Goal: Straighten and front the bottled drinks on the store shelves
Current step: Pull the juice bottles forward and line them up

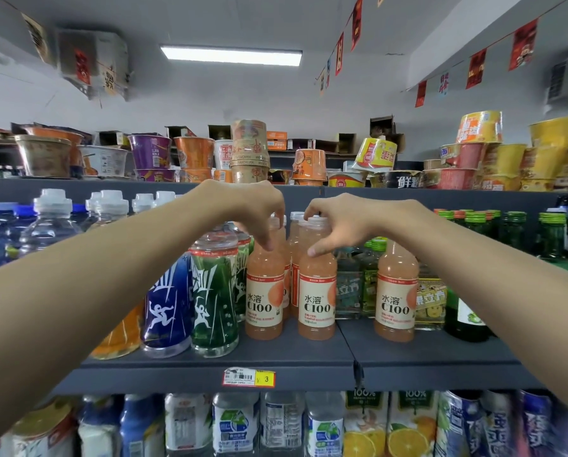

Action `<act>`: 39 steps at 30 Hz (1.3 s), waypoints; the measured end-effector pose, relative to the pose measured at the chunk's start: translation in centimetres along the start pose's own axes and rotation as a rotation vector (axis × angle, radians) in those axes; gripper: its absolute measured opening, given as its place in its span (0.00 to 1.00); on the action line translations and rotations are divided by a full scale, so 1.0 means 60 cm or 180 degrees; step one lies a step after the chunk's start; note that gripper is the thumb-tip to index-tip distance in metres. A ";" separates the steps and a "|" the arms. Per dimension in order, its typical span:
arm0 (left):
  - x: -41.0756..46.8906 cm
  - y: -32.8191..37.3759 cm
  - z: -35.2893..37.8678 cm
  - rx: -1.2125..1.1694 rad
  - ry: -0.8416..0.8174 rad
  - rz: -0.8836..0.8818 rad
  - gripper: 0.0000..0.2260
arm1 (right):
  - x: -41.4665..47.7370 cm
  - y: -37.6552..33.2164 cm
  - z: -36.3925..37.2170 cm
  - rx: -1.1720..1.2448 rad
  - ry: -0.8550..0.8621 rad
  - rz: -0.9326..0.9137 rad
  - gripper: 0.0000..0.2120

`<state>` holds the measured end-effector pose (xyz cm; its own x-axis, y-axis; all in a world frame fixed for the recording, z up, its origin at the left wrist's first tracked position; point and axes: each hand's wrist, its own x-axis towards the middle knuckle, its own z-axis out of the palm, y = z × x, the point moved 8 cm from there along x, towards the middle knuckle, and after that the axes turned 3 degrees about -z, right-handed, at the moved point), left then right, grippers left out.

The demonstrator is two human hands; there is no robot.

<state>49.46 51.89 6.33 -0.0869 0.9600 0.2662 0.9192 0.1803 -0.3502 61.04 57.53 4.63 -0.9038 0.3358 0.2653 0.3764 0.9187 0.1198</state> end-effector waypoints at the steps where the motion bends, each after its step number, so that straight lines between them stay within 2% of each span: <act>1: 0.000 0.001 -0.001 -0.0020 0.0007 0.0006 0.29 | -0.002 0.004 0.000 -0.0002 0.0001 0.0016 0.37; 6: 0.006 0.008 -0.001 -0.0093 0.0025 0.0049 0.27 | -0.007 0.011 0.007 0.0282 0.0220 -0.0004 0.30; 14: 0.012 0.011 0.001 -0.0066 0.0095 0.0089 0.26 | -0.002 0.017 0.023 0.0690 0.0300 0.0043 0.27; 28: 0.000 0.021 -0.001 0.0000 0.0100 0.0062 0.28 | -0.009 0.010 0.034 0.0884 0.0406 0.0221 0.22; 32: -0.008 0.025 0.002 0.0009 0.0172 0.0055 0.27 | -0.010 0.008 0.036 0.0742 0.0337 0.0269 0.24; 34: -0.013 0.026 0.002 0.0007 0.0193 0.0046 0.27 | -0.017 0.009 0.029 0.0548 0.0272 0.0215 0.28; 37: -0.020 0.029 0.001 -0.0018 0.0241 0.0088 0.29 | -0.051 0.030 -0.021 -0.0210 0.0880 0.0211 0.31; 39: -0.024 0.029 0.003 -0.0068 0.0259 0.0096 0.30 | -0.087 0.067 -0.050 -0.0963 0.1135 0.0562 0.29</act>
<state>51.11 50.88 5.16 -0.0282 0.9442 0.3280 0.9289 0.1460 -0.3403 67.89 58.81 6.61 -0.7151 0.3400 0.6107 0.6072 0.7350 0.3017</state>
